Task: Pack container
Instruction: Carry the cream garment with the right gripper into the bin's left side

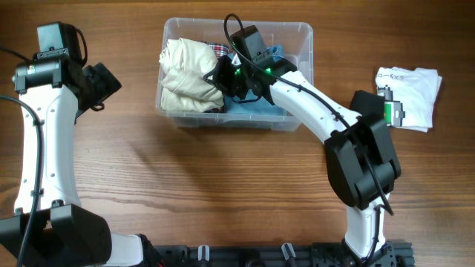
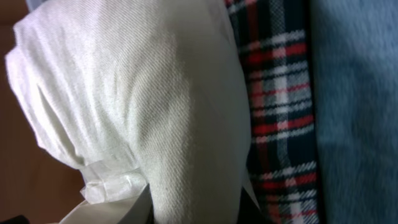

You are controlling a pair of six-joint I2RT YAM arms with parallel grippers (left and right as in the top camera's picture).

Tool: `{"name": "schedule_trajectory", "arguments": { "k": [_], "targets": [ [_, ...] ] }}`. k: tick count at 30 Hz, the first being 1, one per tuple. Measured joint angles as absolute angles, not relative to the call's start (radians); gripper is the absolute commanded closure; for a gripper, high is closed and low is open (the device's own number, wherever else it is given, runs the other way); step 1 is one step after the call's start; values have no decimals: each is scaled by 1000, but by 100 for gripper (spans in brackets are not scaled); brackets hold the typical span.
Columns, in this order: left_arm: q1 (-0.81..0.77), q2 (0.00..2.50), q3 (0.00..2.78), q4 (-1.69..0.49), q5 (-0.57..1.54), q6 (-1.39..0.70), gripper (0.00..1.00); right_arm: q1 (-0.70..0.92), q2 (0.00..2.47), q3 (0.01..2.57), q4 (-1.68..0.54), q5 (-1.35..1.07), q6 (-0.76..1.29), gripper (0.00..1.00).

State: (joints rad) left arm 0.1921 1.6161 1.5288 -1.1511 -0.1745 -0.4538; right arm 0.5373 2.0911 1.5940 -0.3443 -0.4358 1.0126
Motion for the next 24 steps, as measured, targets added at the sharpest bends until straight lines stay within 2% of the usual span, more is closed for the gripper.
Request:
{"name": "schedule_trajectory", "arguments": {
  "k": [8, 11, 17, 21, 24],
  "targets": [
    [192, 1616, 1529, -1151, -175, -454, 0, 469, 2091, 1594, -283, -399, 981, 96],
    [192, 1616, 1529, -1151, -175, -454, 0, 454, 2091, 1594, -305, -397, 978, 84],
    [192, 1616, 1529, -1151, -175, -454, 0, 487, 2091, 1594, -334, -345, 945, 80],
    [192, 1616, 1529, -1151, -175, -454, 0, 515, 2091, 1594, -355, -305, 903, 62],
    [192, 1616, 1529, -1151, -175, -454, 0, 521, 2090, 1594, -362, -306, 856, 59]
  ]
}}
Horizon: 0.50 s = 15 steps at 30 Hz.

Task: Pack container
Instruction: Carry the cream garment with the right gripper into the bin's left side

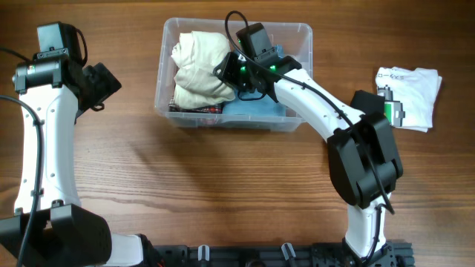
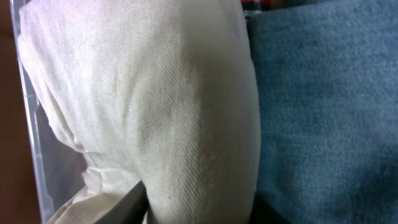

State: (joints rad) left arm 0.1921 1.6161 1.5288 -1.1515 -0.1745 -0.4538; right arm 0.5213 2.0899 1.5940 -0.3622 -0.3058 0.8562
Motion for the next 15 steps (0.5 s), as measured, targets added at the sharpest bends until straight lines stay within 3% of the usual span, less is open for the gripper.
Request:
{"name": "schedule_trajectory", "arguments": {
  "k": [4, 10, 15],
  "targets": [
    [192, 1616, 1529, -1151, -175, -454, 0, 520, 2057, 1594, -365, -306, 733, 55],
    [192, 1616, 1529, -1151, -175, -454, 0, 514, 1851, 1595, -399, -306, 571, 82],
    [192, 1616, 1529, -1151, -175, -454, 0, 544, 1766, 1625, -408, -307, 513, 86]
  ]
}}
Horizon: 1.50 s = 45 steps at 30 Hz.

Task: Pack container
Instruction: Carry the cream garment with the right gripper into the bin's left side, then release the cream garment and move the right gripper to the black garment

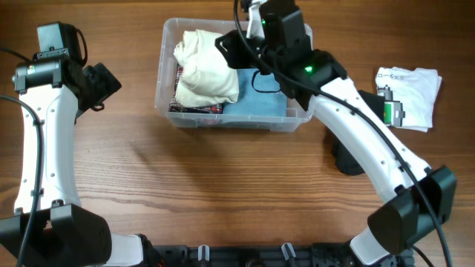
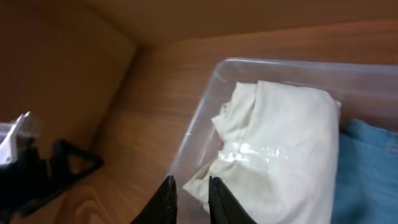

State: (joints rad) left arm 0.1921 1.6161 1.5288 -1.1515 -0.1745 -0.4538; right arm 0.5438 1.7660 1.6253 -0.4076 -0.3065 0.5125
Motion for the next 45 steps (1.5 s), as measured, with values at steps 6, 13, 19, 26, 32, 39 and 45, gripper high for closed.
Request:
{"name": "schedule_trajectory", "arguments": {
  "k": [6, 13, 19, 26, 32, 39, 45],
  "targets": [
    [192, 1616, 1529, -1151, -175, -454, 0, 643, 2107, 1618, -421, -368, 518, 87],
    [192, 1616, 1529, -1151, -175, -454, 0, 641, 2099, 1628, -422, -447, 484, 68],
    [192, 1616, 1529, -1151, -175, -454, 0, 589, 1871, 1628, -476, -368, 463, 30],
    [192, 1616, 1529, -1151, -175, -454, 0, 247, 1530, 1674, -682, -266, 448, 10],
    [192, 1616, 1529, -1151, -175, -454, 0, -161, 1560, 1630, -921, -234, 422, 6],
    [192, 1616, 1529, -1151, -175, -454, 0, -417, 1678, 1488, -935, -263, 324, 5],
    [192, 1616, 1529, -1151, -175, -454, 0, -435, 1716, 1290, -862, -304, 239, 4]
  ]
}}
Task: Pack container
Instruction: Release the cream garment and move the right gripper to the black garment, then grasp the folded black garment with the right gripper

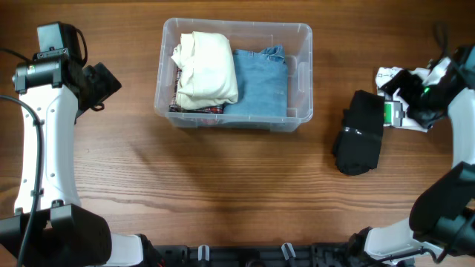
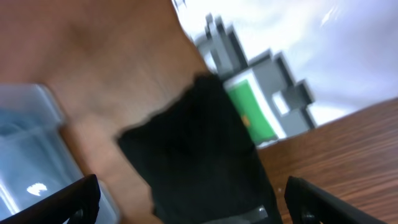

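Note:
The clear plastic container [image 1: 300, 70] stands at the top centre. It holds a cream garment [image 1: 206, 70] lying on a plaid one [image 1: 194, 108], with folded blue jeans [image 1: 260, 80] beside them. A black folded garment [image 1: 358, 141] [image 2: 199, 155] lies on the table to the right of the container. Further right is a white T-shirt [image 1: 421, 80] [image 2: 311, 56] with a green and grey pixel print. My right gripper [image 1: 395, 98] [image 2: 196, 200] hovers open over the T-shirt's left edge, with nothing between its fingers. My left gripper [image 1: 102, 83] hangs left of the container.
The wooden table [image 1: 223, 185] stretches below the container. The right wrist view is blurred and shows a corner of the container [image 2: 31, 149] at the left. A black rail [image 1: 260, 256] runs along the table's front edge.
My right gripper was over the container's back rim with its fingers close together. It now hangs at the far right by the white T-shirt with its fingers wide apart. The left arm has not moved.
First my right gripper was low inside the container against the cream garment. Then the cream garment lay further towards the back left. Then the gripper was above the back rim. Now it is away at the right, and the clothes lie flat in the container.

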You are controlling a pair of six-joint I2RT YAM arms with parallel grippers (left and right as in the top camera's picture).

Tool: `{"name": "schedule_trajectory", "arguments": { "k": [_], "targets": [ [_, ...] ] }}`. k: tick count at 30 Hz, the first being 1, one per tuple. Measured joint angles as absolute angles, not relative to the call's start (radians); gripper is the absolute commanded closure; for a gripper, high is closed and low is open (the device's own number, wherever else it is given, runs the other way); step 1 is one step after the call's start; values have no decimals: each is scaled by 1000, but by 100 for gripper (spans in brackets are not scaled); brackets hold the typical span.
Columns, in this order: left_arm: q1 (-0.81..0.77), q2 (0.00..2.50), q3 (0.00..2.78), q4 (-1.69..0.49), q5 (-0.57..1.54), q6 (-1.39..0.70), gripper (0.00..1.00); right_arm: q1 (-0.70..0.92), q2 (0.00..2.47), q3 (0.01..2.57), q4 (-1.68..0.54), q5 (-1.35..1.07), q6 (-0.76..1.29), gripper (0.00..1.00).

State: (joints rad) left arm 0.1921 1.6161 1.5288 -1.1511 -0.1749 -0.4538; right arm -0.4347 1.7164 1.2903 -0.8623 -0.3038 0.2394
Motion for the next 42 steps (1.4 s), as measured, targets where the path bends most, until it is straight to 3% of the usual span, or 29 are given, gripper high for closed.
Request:
{"name": "schedule_trajectory", "arguments": {
  "k": [8, 13, 16, 18, 28, 32, 38, 42],
  "targets": [
    [192, 1616, 1529, -1151, -175, -454, 0, -436, 1723, 932, -567, -451, 208, 5],
    [192, 1616, 1529, -1151, -175, -454, 0, -440, 1715, 896, -515, -500, 208, 11],
    [192, 1616, 1529, -1151, -175, -454, 0, -440, 1715, 888, -508, -542, 207, 34],
    [192, 1616, 1529, -1151, -175, -454, 0, -439, 1716, 881, -495, -607, 183, 42],
    [192, 1616, 1529, -1151, -175, -454, 0, -437, 1603, 870, -488, -830, 154, 55],
    [192, 1616, 1529, -1151, -175, -454, 0, -429, 1426, 870, -485, -899, 156, 54],
    [192, 1616, 1529, -1151, -175, -454, 0, -407, 1266, 870, -473, -842, 186, 32],
    [192, 1616, 1529, -1151, -175, -454, 0, -455, 1277, 870, -426, -743, 242, 29]
  ]
}}
